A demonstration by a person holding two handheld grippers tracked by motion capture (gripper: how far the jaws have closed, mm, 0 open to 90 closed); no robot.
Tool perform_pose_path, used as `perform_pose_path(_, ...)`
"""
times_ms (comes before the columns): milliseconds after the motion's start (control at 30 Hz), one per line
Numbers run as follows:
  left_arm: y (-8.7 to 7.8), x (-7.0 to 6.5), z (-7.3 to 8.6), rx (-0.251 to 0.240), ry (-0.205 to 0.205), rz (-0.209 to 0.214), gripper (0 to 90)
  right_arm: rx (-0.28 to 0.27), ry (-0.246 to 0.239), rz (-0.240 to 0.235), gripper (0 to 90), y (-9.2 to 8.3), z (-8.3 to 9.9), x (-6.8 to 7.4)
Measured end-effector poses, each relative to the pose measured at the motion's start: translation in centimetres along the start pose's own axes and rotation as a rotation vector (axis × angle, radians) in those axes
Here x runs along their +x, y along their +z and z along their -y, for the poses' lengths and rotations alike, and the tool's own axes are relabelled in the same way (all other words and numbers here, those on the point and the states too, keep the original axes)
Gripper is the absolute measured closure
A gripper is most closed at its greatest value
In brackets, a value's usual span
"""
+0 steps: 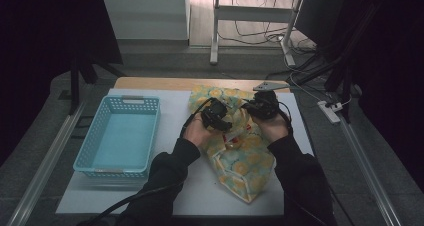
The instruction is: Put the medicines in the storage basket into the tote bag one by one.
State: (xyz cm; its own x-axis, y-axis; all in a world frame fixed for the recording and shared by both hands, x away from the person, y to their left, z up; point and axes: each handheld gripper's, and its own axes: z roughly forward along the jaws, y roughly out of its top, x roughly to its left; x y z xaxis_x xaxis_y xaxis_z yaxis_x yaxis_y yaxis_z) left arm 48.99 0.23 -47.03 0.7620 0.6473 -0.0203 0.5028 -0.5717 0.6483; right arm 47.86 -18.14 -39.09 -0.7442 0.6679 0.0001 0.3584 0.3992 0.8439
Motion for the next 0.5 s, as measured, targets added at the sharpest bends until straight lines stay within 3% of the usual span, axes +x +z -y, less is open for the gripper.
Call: perform_pose_path(500,-2.8,-0.2,0.5,-0.031,0.002,0.057,30.3,-0.002,0.006,0.005,89.3,0.0,0.0,-0.1)
